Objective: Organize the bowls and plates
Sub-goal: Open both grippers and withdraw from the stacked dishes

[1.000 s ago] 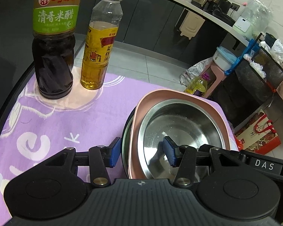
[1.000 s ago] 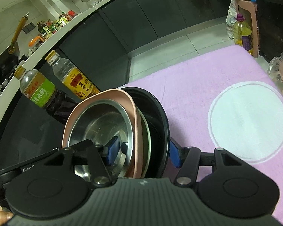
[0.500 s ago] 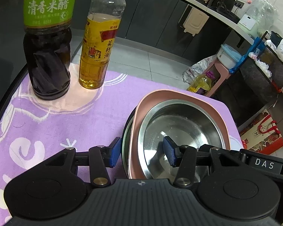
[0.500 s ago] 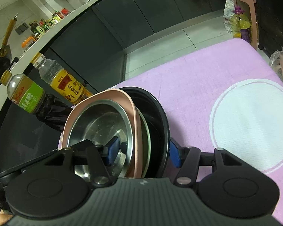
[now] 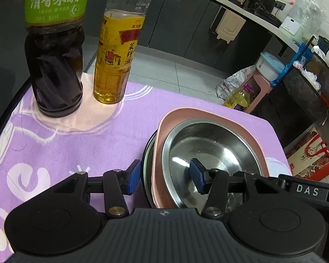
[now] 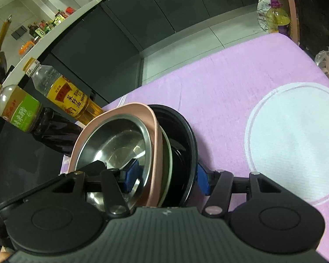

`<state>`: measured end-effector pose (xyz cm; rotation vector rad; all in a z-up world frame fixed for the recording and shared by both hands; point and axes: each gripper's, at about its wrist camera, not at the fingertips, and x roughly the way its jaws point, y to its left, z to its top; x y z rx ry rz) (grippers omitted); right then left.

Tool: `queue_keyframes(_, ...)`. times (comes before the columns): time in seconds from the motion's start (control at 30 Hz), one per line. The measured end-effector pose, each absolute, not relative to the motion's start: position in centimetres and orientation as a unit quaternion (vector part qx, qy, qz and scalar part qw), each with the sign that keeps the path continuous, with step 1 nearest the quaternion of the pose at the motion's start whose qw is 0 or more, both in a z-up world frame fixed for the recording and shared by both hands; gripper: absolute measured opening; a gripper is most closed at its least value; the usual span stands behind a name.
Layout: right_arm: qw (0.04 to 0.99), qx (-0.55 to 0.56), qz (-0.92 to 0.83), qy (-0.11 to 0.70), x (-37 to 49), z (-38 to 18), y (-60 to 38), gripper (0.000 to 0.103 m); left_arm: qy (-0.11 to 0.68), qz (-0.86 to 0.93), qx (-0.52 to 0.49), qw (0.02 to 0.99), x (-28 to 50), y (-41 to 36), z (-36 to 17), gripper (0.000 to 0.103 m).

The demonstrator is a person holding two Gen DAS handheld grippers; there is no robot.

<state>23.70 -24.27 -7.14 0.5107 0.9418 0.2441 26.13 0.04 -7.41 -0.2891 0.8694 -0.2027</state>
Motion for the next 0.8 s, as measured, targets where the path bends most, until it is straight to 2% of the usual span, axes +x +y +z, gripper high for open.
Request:
queue_keyframes(0.3,0.856,0.242,0.119,0.441,23.5,-7.3,-24.5,0.057,0.403,-0.098,-0.122,0.902,25.6,0.2,-7.2,0.045)
queue_keyframes(0.57,0.859,0.239,0.117,0.437,23.2,-6.8,-24.7,0.057,0.365,-0.098,-0.089,0.922,23.8,0.3,-5.1,0.045)
queue_keyframes(0.8,0.88,0.225,0.115,0.402,20.8,-4.2,-24.6,0.057,0.309,-0.096,-0.066,0.944,19.7,0.4,-2.2,0.045)
